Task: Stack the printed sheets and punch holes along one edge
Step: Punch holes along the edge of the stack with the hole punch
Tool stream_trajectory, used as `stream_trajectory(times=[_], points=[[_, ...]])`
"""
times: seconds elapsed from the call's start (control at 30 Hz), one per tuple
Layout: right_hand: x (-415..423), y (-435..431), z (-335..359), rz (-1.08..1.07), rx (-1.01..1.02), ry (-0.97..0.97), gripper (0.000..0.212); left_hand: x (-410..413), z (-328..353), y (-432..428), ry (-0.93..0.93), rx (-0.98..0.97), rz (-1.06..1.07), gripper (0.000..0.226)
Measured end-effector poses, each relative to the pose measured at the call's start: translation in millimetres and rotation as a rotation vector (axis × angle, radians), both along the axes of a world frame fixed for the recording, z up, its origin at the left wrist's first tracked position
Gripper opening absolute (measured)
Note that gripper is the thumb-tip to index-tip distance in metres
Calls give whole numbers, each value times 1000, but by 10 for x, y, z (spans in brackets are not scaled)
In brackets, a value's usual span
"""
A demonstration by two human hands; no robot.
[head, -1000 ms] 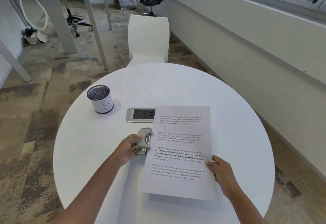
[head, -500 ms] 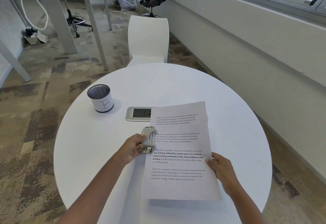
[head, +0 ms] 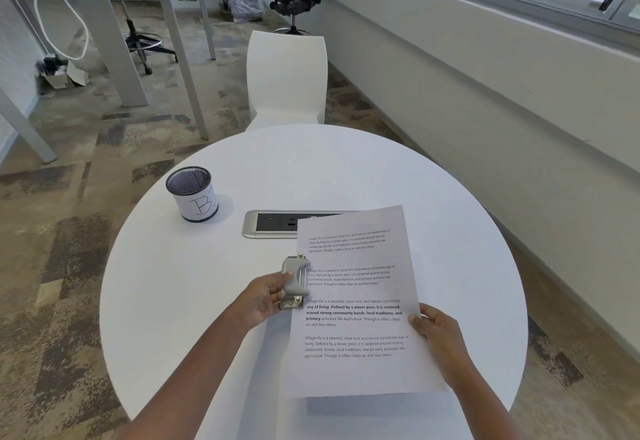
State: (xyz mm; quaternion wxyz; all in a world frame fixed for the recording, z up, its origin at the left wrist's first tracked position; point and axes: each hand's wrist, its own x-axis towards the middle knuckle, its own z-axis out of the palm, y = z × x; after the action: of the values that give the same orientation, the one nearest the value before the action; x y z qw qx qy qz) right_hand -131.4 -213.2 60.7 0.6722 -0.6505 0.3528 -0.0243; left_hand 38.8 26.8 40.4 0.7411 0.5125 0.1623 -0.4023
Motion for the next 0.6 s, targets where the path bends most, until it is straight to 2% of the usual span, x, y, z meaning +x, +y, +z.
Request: stream_trajectory(times=[0.1,0.37,0.6], points=[[-8,-39,-14,-24,4,2,24,-4,-23,-5,22,1,3,9],[10,-84,-14,-10,89,-19,23,-28,-39,-46,40,32,11,7],[3,-65,-18,-29,77,6,22,-28,-75,-30,49,43,-21,9]])
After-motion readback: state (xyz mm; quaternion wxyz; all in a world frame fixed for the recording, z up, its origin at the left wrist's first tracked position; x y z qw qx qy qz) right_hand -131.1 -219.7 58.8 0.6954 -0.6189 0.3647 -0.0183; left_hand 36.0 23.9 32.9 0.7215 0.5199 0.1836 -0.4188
